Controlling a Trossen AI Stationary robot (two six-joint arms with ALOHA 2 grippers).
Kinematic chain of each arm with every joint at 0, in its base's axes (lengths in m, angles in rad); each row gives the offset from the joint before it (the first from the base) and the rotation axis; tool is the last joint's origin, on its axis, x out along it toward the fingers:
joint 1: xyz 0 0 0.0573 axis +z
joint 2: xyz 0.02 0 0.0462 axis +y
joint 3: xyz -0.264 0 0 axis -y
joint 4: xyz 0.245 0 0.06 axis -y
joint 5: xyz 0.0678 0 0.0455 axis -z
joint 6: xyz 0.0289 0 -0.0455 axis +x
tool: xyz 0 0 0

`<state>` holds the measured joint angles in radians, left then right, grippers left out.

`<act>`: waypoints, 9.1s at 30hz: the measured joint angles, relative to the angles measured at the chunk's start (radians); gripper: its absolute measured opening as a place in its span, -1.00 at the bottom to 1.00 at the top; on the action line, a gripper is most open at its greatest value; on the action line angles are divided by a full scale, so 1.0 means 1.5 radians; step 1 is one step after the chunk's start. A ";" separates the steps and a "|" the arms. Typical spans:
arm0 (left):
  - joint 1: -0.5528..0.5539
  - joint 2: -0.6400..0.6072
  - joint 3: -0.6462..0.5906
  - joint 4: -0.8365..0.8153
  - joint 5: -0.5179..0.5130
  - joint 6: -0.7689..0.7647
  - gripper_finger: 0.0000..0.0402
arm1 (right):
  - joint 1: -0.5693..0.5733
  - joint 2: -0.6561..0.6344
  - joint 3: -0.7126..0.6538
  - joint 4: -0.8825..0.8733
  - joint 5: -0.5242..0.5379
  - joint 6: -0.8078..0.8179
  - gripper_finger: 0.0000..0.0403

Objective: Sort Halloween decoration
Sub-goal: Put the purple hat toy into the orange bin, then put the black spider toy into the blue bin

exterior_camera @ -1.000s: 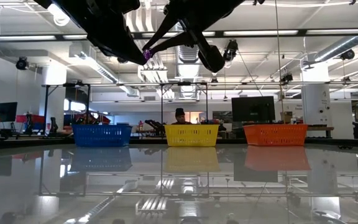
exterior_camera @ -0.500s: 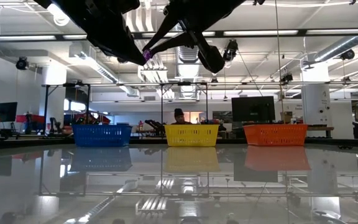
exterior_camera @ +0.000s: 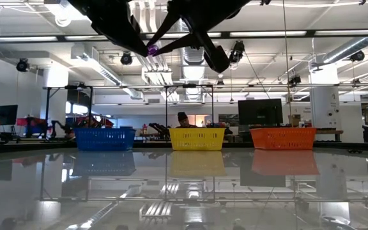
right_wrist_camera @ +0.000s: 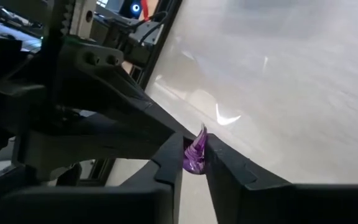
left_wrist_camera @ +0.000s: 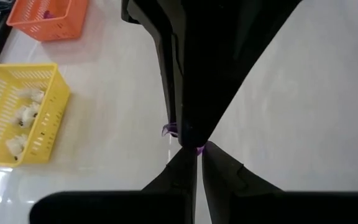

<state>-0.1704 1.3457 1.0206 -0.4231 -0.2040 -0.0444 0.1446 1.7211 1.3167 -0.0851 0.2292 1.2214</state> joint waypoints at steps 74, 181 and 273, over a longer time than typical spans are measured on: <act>0.015 -0.003 0.077 -0.278 -0.103 0.037 -0.56 | -0.113 -0.137 -0.004 -0.610 0.014 -0.201 -0.96; 0.178 -0.069 0.076 -0.369 -0.155 0.058 -0.56 | -0.435 -0.306 -0.547 -0.512 -0.193 -0.219 -0.53; 0.178 -0.260 0.073 -0.498 -0.241 -0.107 -0.56 | -0.370 0.495 0.685 -0.296 -0.437 -0.520 -0.94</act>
<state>0.0963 0.9554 1.1297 -1.1706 -0.5648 -0.2047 -0.4110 2.4638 2.3440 -0.5294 -0.4259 0.4416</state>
